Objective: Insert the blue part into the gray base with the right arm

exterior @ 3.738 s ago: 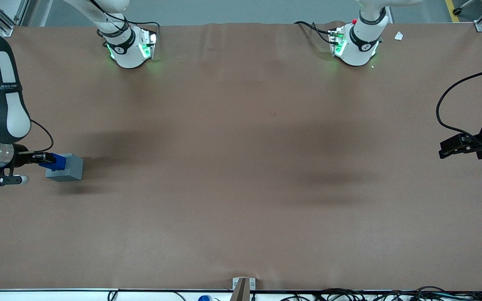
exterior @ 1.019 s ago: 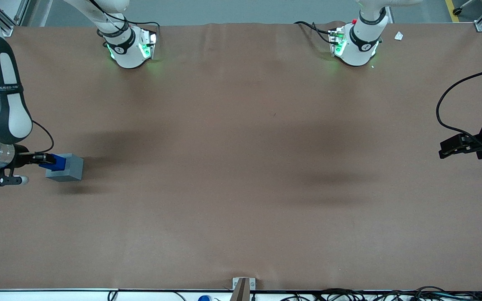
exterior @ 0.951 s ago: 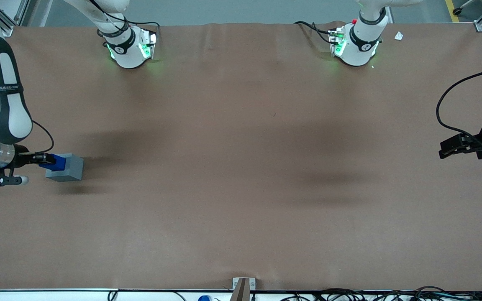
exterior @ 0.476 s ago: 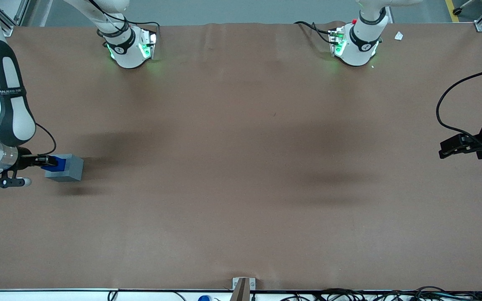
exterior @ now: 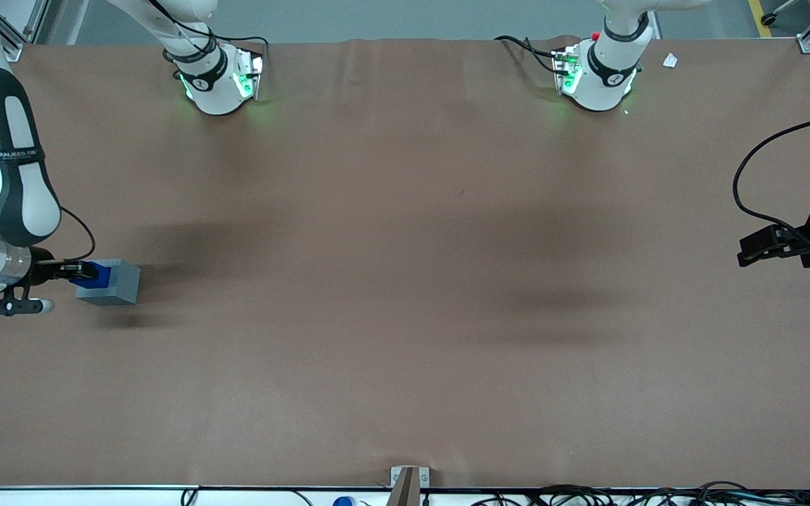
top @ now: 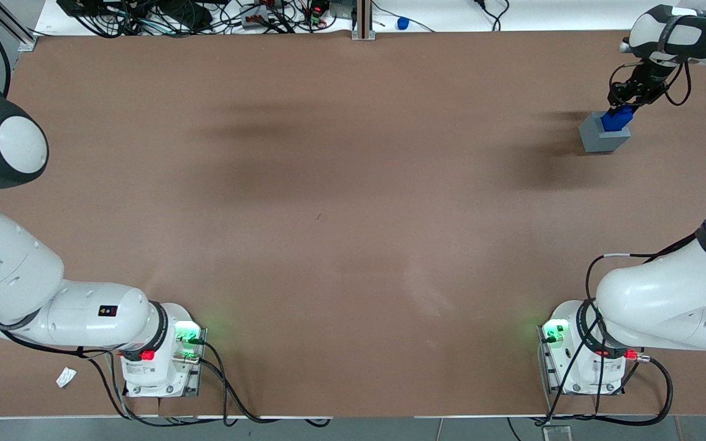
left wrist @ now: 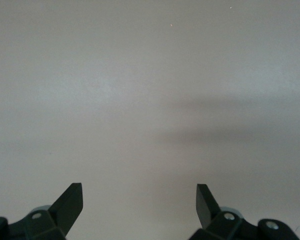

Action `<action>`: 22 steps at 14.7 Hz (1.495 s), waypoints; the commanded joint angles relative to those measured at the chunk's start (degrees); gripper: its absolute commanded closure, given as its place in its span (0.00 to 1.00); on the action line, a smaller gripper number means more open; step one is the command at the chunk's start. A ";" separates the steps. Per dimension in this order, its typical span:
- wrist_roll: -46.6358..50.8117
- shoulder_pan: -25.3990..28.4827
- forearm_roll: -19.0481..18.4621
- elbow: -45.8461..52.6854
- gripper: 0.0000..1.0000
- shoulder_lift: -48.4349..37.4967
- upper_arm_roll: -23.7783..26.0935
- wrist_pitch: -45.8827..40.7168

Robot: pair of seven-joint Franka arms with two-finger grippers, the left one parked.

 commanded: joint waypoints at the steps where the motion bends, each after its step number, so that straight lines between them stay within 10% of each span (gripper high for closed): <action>1: 0.89 -0.72 -0.77 0.59 0.11 -0.59 0.78 -1.84; 22: 11.85 13.77 4.33 5.08 0.00 -21.94 1.30 -15.11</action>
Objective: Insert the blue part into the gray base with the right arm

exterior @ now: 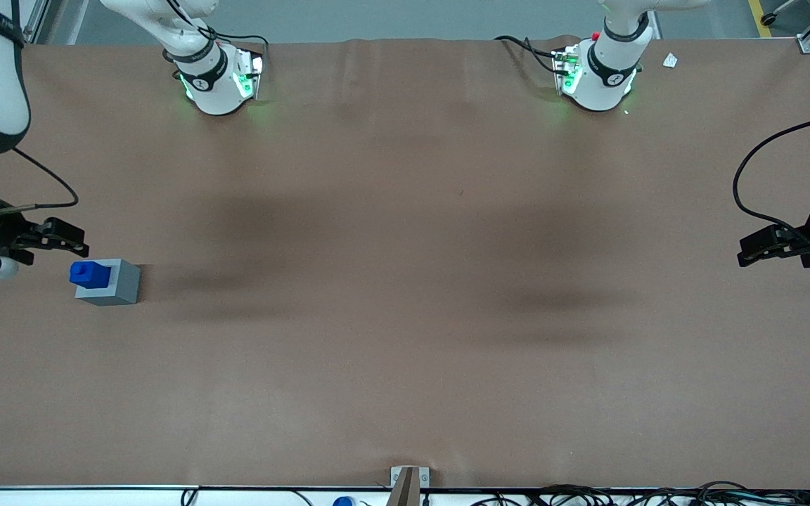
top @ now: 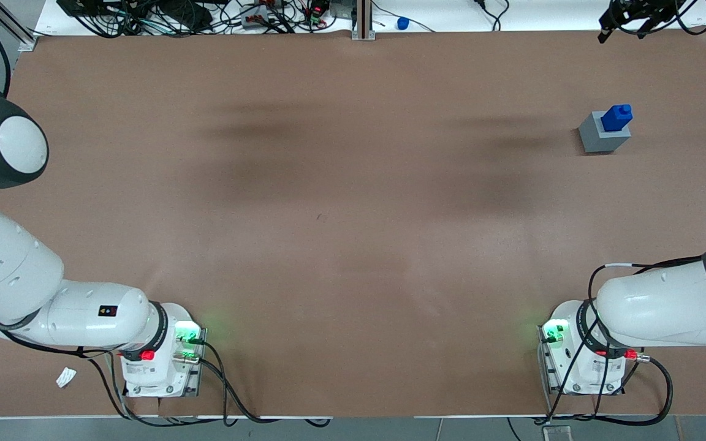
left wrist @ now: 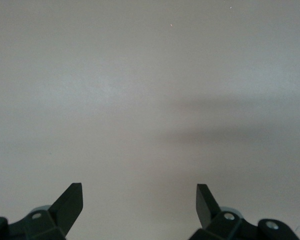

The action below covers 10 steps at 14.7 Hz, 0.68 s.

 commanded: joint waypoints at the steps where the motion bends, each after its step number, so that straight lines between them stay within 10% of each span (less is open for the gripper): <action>1: 6.34 3.10 0.92 -1.84 0.00 -4.51 -0.26 -1.90; 10: 7.93 4.34 -0.05 -5.36 0.00 -12.52 -0.43 -4.45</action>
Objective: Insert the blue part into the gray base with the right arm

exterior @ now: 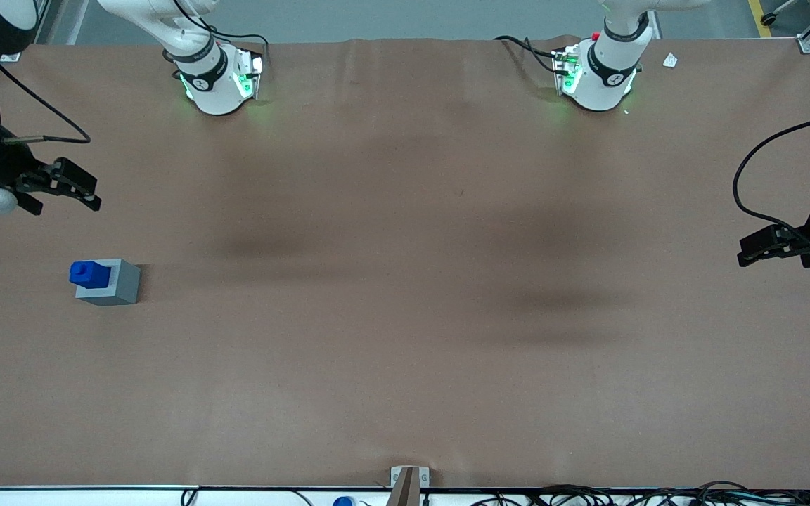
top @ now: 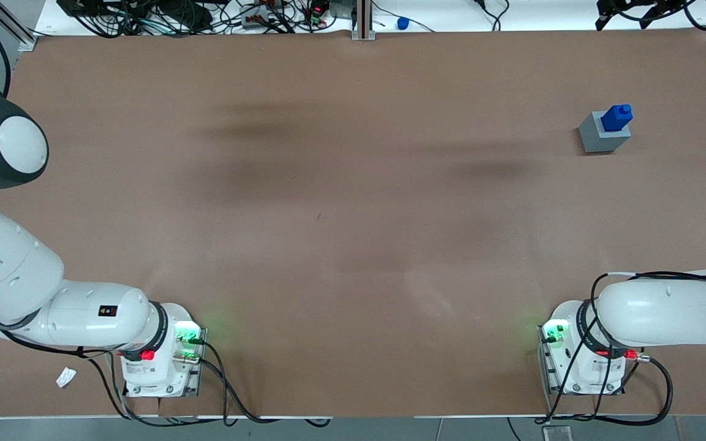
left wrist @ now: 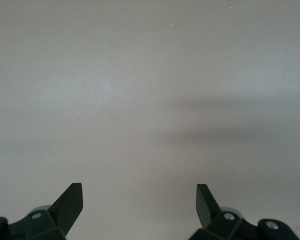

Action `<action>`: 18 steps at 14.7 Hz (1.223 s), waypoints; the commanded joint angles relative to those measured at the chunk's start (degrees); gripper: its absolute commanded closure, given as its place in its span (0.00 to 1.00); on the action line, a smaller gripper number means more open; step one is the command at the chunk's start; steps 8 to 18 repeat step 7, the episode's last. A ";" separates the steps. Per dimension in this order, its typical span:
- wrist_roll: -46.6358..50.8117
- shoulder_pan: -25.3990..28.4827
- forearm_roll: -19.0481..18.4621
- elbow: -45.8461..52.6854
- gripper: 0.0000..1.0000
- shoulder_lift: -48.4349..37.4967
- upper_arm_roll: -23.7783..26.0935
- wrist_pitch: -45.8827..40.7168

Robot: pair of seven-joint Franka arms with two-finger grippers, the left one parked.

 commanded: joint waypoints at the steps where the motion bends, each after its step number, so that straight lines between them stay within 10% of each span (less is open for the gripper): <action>1: 0.67 -0.18 -0.22 -0.78 0.00 -0.97 -0.34 -0.69; 18: 3.64 0.78 -0.66 2.03 0.00 -0.71 -0.16 -3.50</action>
